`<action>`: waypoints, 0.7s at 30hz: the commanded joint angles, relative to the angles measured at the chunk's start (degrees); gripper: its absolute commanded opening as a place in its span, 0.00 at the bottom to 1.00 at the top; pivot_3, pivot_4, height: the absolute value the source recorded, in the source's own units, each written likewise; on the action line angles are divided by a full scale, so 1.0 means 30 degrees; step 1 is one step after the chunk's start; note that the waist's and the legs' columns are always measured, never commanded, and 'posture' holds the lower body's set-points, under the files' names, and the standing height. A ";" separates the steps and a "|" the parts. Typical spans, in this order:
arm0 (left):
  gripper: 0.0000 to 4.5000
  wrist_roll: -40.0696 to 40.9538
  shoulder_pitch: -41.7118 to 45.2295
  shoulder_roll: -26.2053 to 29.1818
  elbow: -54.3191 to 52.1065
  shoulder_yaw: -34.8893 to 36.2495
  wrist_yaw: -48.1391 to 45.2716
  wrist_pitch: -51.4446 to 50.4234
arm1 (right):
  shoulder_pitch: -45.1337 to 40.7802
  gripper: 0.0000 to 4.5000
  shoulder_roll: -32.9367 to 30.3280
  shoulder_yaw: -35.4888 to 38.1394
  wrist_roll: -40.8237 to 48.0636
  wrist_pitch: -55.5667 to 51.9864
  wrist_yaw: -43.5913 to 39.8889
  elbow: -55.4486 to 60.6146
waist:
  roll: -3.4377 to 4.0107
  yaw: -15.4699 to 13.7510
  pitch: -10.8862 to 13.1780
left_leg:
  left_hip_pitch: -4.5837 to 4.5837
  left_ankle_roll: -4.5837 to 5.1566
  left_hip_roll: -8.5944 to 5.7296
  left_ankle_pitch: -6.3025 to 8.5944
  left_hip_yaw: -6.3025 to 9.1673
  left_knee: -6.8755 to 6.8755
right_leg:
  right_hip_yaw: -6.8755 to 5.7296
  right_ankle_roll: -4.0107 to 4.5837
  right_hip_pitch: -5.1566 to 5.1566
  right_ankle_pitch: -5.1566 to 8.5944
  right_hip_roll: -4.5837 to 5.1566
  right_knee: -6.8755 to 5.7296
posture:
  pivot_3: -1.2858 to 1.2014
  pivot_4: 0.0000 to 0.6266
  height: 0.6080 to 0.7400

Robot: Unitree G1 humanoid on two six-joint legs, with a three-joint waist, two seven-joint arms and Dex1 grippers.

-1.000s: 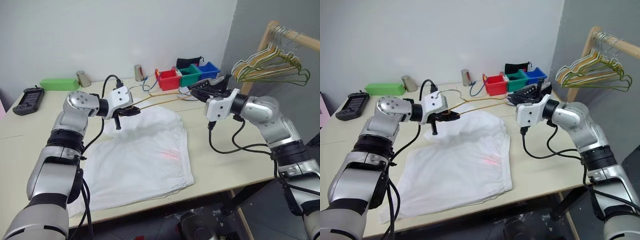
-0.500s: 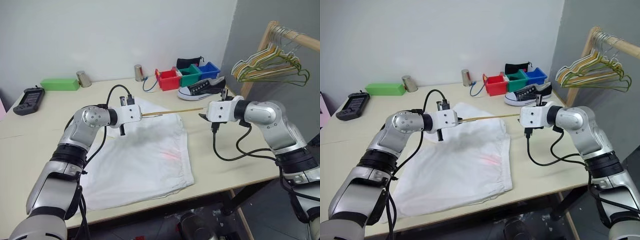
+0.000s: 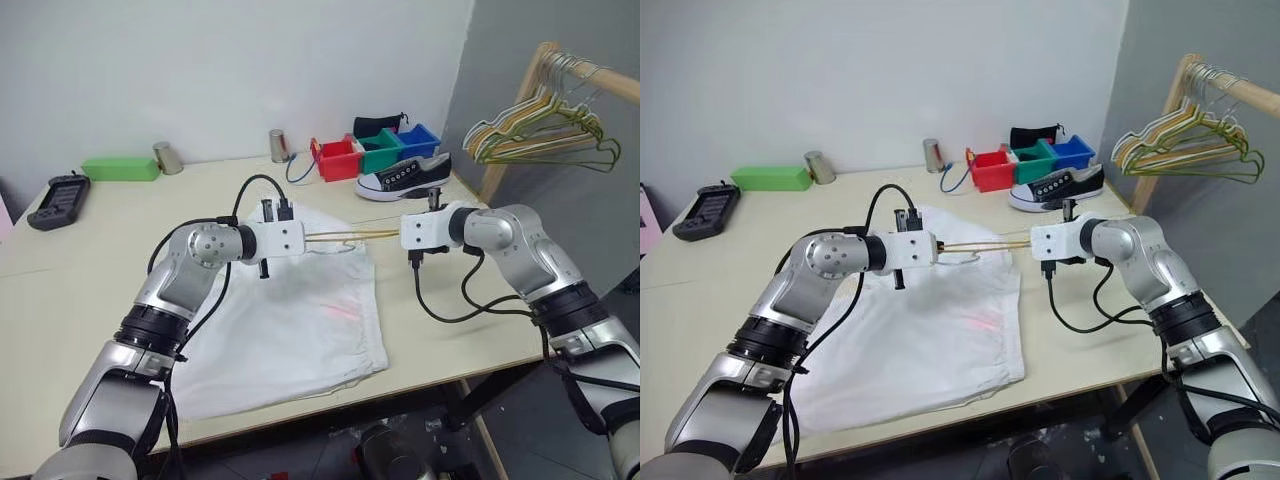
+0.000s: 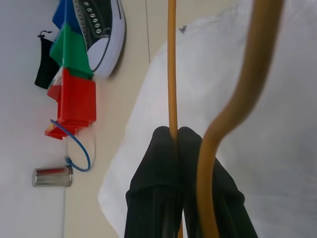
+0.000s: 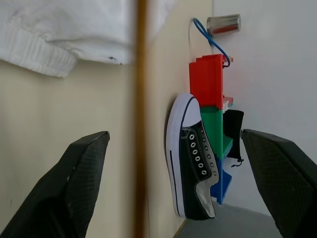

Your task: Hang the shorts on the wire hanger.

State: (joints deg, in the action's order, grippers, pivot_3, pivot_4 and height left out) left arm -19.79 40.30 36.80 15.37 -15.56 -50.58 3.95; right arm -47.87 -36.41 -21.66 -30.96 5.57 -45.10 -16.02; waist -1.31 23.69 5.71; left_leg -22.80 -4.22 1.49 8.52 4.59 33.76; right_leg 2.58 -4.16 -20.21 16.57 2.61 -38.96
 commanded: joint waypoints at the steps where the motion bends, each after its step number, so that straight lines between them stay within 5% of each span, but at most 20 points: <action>1: 0.00 -0.0531 0.0488 0.0394 -0.0304 0.0179 0.0673 -0.0055 | -0.0342 0.79 -0.0399 0.0235 -0.0106 -0.0022 -0.0317 0.0655 | 0.0000 -0.0001 0.0000 | 0.0000 0.0000 -0.0001 0.0000 -0.0001 0.0000 | 0.0001 0.0000 -0.0001 0.0000 0.0001 0.0000 | 0.39 0.03 1.00; 16: 0.00 -0.0905 0.1205 0.0039 0.0183 -0.0128 0.1107 0.0378 | -0.0066 0.04 -0.0636 0.0193 -0.0193 -0.0079 -0.0695 0.0828 | 0.0001 0.0045 0.0000 | 0.0002 0.0000 0.0001 0.0000 -0.0001 0.0000 | 0.0001 0.0000 -0.0003 0.0001 0.0000 0.0002 | 0.39 0.03 1.00; 21: 0.00 -0.1056 0.1256 0.0118 0.0294 -0.0128 0.1332 0.0744 | -0.0031 0.01 -0.0584 0.0125 -0.0241 -0.0001 -0.0566 0.0589 | 0.0000 0.0046 0.0000 | 0.0003 0.0000 0.0000 0.0000 -0.0001 0.0000 | 0.0001 0.0000 -0.0003 0.0000 0.0000 0.0002 | 0.39 0.03 1.00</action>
State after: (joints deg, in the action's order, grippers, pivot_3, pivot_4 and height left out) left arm -22.58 41.93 36.77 16.64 -16.01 -47.80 4.68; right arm -47.27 -37.66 -21.74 -31.02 5.31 -47.34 -15.00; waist -1.31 23.83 5.71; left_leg -22.79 -4.22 1.49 8.52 4.59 33.75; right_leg 2.58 -4.16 -20.22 16.57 2.61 -38.95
